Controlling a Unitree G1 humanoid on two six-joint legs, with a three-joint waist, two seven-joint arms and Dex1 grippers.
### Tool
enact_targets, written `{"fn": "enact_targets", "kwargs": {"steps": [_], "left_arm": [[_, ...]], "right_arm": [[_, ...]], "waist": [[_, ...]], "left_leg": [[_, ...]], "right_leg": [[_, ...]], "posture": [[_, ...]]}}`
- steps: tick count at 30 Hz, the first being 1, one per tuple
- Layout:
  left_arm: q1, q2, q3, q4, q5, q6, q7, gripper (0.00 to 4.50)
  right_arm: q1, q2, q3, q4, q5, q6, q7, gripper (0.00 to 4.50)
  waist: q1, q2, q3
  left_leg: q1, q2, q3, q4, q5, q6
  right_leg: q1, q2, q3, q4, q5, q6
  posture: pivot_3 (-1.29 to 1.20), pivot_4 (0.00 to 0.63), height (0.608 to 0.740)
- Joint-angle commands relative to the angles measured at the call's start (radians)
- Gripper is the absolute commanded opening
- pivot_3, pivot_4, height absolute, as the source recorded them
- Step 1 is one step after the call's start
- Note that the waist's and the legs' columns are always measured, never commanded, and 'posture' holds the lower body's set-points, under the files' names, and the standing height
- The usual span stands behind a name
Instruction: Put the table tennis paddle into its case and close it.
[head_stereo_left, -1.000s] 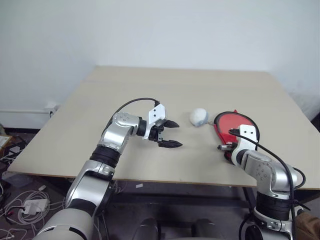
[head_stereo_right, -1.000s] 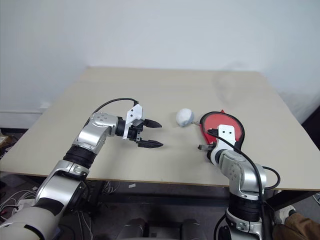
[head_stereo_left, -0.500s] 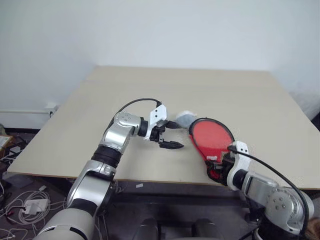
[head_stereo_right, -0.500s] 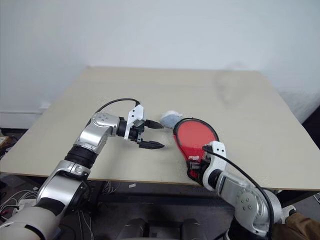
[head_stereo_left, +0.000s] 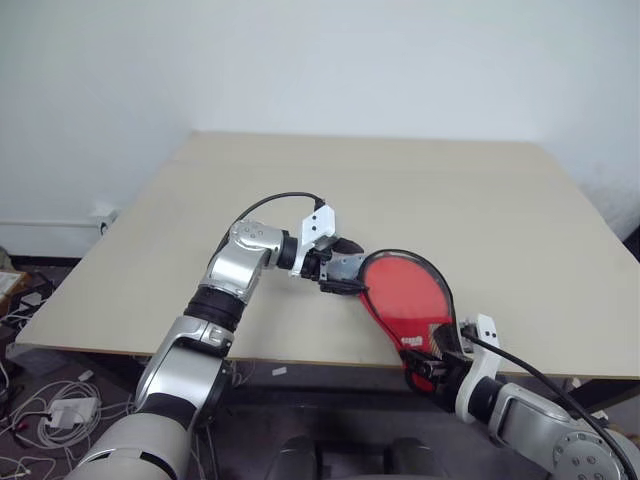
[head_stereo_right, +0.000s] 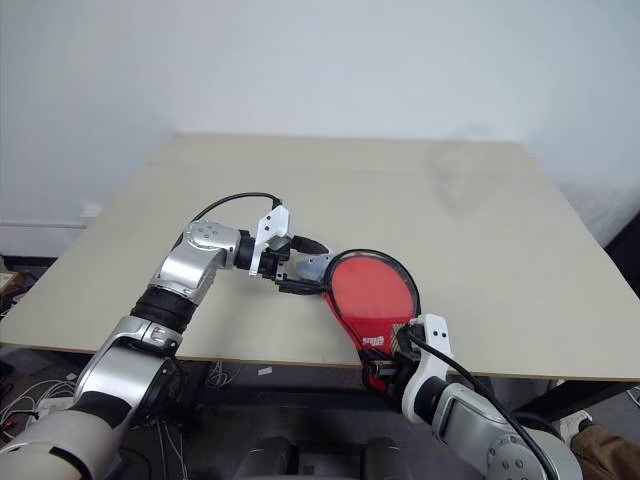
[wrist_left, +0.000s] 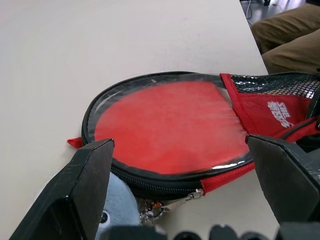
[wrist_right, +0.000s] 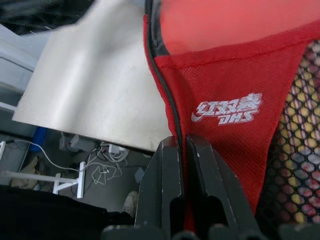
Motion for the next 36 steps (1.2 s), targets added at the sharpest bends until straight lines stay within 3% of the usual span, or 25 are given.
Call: {"fn": "enact_targets", "kwargs": {"steps": [1, 5, 9, 11, 17, 21, 27, 36], "left_arm": [[-0.034, 0.0, 0.009, -0.008, 0.002, -0.009, 0.003, 4.5], [-0.038, 0.002, 0.011, -0.003, 0.004, -0.009, 0.005, 4.5], [-0.036, 0.007, 0.015, -0.007, -0.001, -0.001, 0.004, 4.5], [-0.039, 0.006, 0.024, -0.004, -0.008, 0.012, 0.012, 4.5], [-0.083, 0.015, -0.001, 0.085, 0.087, -0.084, 0.122, 4.5], [-0.169, 0.003, 0.074, 0.173, 0.038, -0.054, 0.143, 4.5], [-0.278, 0.008, 0.081, 0.43, 0.116, -0.127, 0.26, 4.5], [-0.276, -0.083, 0.108, 0.628, 0.13, -0.066, 0.245, 4.5]], "right_arm": [[-0.027, -0.023, -0.008, -0.018, 0.034, 0.007, 0.013, 1.11], [-0.02, -0.082, -0.012, -0.023, 0.09, -0.02, 0.087, 2.57], [0.052, -0.193, -0.046, -0.048, 0.163, -0.187, 0.225, 4.01], [0.051, -0.227, -0.06, -0.009, 0.152, -0.262, 0.228, 4.48], [-0.161, -0.254, 0.036, 0.183, -0.003, -0.486, 0.137, 4.48], [-0.254, -0.25, 0.148, 0.335, -0.112, -0.59, 0.106, 4.48], [-0.381, -0.196, 0.301, 0.589, -0.244, -0.725, 0.087, 4.48], [-0.441, -0.228, 0.472, 0.847, -0.495, -0.88, 0.06, 4.48]], "waist": [[0.001, 0.0, 0.0], [0.002, 0.0, 0.0], [0.002, 0.0, 0.0], [0.002, -0.001, 0.0], [0.002, -0.001, 0.001], [0.003, -0.002, 0.001], [0.001, -0.003, 0.002], [0.004, -0.003, 0.003]], "left_leg": [[0.0, 0.0, 0.0, 0.0, 0.0, 0.0], [0.0, 0.0, 0.0, 0.0, 0.0, 0.0], [0.0, 0.0, 0.0, 0.0, 0.0, 0.0], [0.0, 0.0, 0.0, 0.001, 0.0, 0.0], [0.001, 0.0, 0.0, 0.001, 0.0, 0.0], [-0.001, 0.0, 0.001, 0.0, 0.0, 0.0], [-0.001, -0.001, 0.001, 0.0, 0.0, 0.0], [-0.003, -0.002, 0.0, -0.001, 0.001, 0.0]], "right_leg": [[0.0, 0.0, 0.0, 0.0, 0.0, 0.0], [0.0, 0.0, 0.0, -0.001, 0.0, 0.0], [0.001, 0.0, 0.0, -0.001, 0.0, 0.0], [0.001, 0.0, 0.0, -0.001, 0.0, 0.0], [0.001, 0.0, 0.0, -0.001, 0.0, 0.0], [-0.001, 0.0, 0.0, -0.001, 0.0, 0.0], [-0.001, 0.0, 0.001, -0.002, 0.0, 0.0], [-0.002, -0.001, 0.001, -0.001, 0.0, 0.0]], "posture": [[0.0, 0.0, 0.74], [0.0, 0.0, 0.74], [0.0, 0.0, 0.74], [0.0, 0.0, 0.74], [0.0, 0.0, 0.74], [0.0, 0.0, 0.74], [0.0, 0.0, 0.74], [0.0, 0.0, 0.74]]}}
